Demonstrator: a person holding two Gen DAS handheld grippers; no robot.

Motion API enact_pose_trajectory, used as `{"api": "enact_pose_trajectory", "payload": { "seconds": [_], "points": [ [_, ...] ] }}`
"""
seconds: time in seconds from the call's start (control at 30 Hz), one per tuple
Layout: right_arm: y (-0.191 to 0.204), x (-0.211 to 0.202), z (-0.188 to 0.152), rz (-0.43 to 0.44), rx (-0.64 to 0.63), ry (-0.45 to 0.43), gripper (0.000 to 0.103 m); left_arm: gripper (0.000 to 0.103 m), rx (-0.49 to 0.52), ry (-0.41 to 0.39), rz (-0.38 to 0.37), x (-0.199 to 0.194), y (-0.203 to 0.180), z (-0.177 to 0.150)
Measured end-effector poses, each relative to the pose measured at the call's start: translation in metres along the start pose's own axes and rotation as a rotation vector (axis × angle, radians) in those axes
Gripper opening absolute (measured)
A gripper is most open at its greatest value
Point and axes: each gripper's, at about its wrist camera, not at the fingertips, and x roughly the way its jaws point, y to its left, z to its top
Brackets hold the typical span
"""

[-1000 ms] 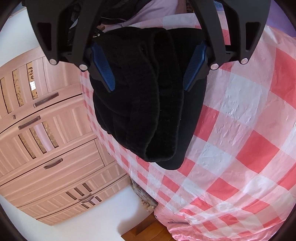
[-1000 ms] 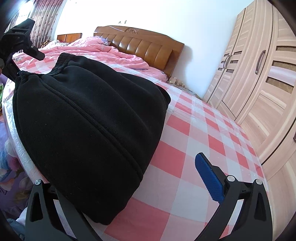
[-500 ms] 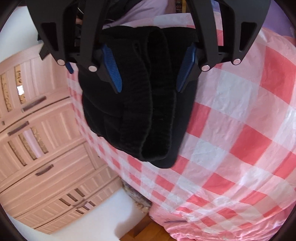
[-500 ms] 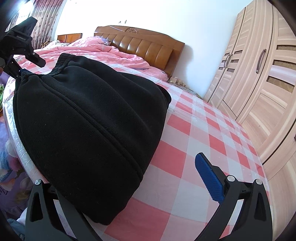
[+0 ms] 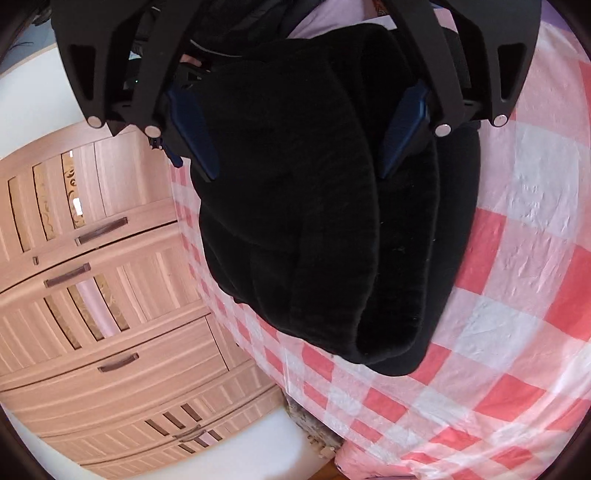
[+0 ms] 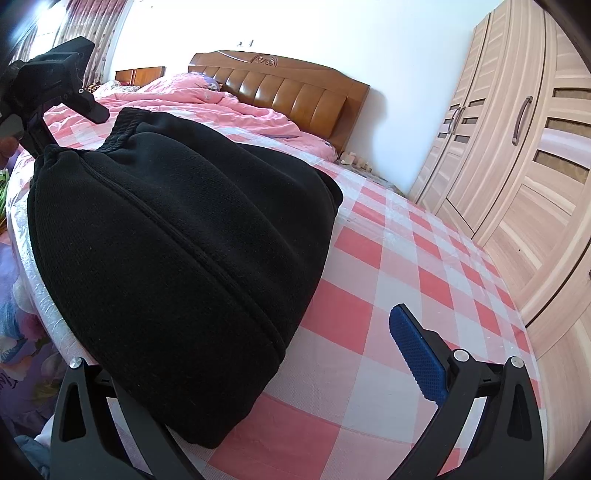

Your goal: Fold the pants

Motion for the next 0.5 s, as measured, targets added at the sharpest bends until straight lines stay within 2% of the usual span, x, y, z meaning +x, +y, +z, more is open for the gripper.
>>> {"api": "enact_pose_trajectory", "payload": {
  "seconds": [0.03, 0.1, 0.13, 0.2, 0.23, 0.37, 0.43, 0.5],
  "points": [
    [0.000, 0.000, 0.000, -0.002, -0.001, 0.000, 0.098, 0.041, 0.017, 0.010, 0.044, 0.002, -0.003, -0.002],
    [0.001, 0.000, 0.001, -0.006, -0.006, -0.003, 0.098, 0.028, 0.042, -0.012, 0.116, 0.004, -0.006, -0.006],
    [0.002, -0.001, 0.001, -0.010, -0.011, -0.004, 0.098, 0.024, 0.096, -0.037, 0.163, 0.003, -0.013, -0.011],
    [0.005, -0.004, 0.003, -0.022, -0.034, -0.021, 0.098, 0.020, 0.192, -0.069, 0.265, -0.001, -0.029, -0.019],
    [0.007, -0.008, 0.004, -0.023, -0.046, -0.041, 0.098, 0.016, 0.201, -0.081, 0.287, -0.006, -0.031, -0.020],
    [0.023, -0.021, 0.013, -0.011, -0.111, -0.111, 0.098, 0.013, 0.212, -0.162, 0.325, -0.043, -0.041, -0.023],
    [0.034, -0.017, 0.014, 0.033, -0.141, -0.097, 0.098, 0.013, 0.183, -0.165, 0.337, -0.048, -0.032, -0.024],
    [0.045, -0.006, 0.010, 0.055, -0.185, -0.047, 0.098, 0.014, 0.150, -0.135, 0.367, -0.041, -0.012, -0.025]
  ]
}}
